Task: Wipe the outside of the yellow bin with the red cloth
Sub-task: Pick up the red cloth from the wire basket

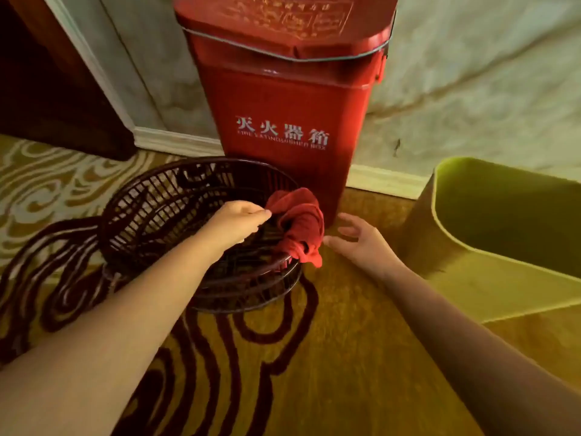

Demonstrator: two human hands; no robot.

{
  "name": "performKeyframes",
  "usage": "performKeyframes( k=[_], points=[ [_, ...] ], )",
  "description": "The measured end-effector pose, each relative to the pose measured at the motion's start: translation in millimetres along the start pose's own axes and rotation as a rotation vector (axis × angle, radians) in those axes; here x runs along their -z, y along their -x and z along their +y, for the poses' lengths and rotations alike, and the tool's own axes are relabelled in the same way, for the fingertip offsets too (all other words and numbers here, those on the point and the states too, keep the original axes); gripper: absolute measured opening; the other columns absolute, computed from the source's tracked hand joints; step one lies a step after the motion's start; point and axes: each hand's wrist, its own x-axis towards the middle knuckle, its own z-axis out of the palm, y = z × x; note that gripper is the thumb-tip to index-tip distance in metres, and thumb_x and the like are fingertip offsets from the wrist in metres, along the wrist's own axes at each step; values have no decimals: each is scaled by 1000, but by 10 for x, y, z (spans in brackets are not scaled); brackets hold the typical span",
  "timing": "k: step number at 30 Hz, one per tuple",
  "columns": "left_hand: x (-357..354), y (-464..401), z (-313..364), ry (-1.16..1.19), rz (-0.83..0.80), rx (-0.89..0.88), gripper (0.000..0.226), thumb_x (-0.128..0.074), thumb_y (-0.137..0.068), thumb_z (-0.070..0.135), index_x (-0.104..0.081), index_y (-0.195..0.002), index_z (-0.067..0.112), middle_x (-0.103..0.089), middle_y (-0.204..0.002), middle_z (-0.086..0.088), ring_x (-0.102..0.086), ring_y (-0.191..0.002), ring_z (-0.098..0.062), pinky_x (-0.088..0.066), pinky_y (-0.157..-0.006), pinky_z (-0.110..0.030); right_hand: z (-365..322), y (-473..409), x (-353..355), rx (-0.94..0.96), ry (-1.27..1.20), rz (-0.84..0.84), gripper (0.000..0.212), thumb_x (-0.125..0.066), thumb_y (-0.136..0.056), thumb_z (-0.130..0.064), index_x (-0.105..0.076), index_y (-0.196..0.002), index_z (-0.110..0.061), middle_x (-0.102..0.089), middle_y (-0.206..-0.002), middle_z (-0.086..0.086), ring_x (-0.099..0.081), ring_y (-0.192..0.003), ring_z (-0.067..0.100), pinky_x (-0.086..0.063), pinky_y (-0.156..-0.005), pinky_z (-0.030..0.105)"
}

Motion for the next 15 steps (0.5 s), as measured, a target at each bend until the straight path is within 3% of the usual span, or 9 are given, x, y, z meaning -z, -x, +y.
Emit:
performKeyframes(
  k=[2,4,7,9,11,15],
  points=[
    [-230,-240,-146,56,9,0,18,-55,-81,40,-60,-90,25,-63,-99,3,-59,-95,-12,-44,-78,-30,202,-147,-142,11,-130,18,71,-67,-78,-35,-34,-138,-21,-52,-133,15,-59,-110,26,-46,-99,42],
    [-428,-450,-202,113,-5,39,27,-57,-80,40,-60,-97,19,-63,-95,2,-60,-92,-14,-46,-76,-31,318,-280,-249,4,-240,39,63,-65,-81,-29,-38,-136,-17,-55,-128,16,-62,-105,25,-48,-97,38],
    [-594,-545,-163,214,-17,52,22,-63,-77,36,-62,-89,18,-66,-91,-2,-63,-80,-12,-49,-62,-26,329,-354,-321,2,-424,67,50,-62,-84,-25,-47,-130,-12,-60,-121,10,-64,-91,11,-54,-73,19],
    [-641,-517,-100,195,-15,43,16,-67,-75,30,-63,-83,17,-66,-94,-4,-63,-80,-13,-50,-63,-26,270,-345,-331,-11,-515,52,44,-63,-83,-20,-53,-125,-10,-64,-114,11,-65,-87,13,-54,-69,19],
    [-667,-502,-57,172,3,23,21,-70,-72,24,-67,-89,13,-66,-97,-5,-62,-83,-16,-50,-63,-25,233,-340,-340,-29,-496,71,38,-66,-81,-15,-59,-117,-9,-68,-104,11,-67,-79,16,-55,-66,21],
    [-601,-544,-69,242,21,-22,12,-73,-69,13,-67,-79,15,-64,-85,-1,-61,-76,-9,-49,-49,-17,181,-393,-350,-35,-522,98,35,-68,-76,-2,-61,-110,-6,-67,-91,9,-65,-68,18,-56,-58,21]
  ],
)
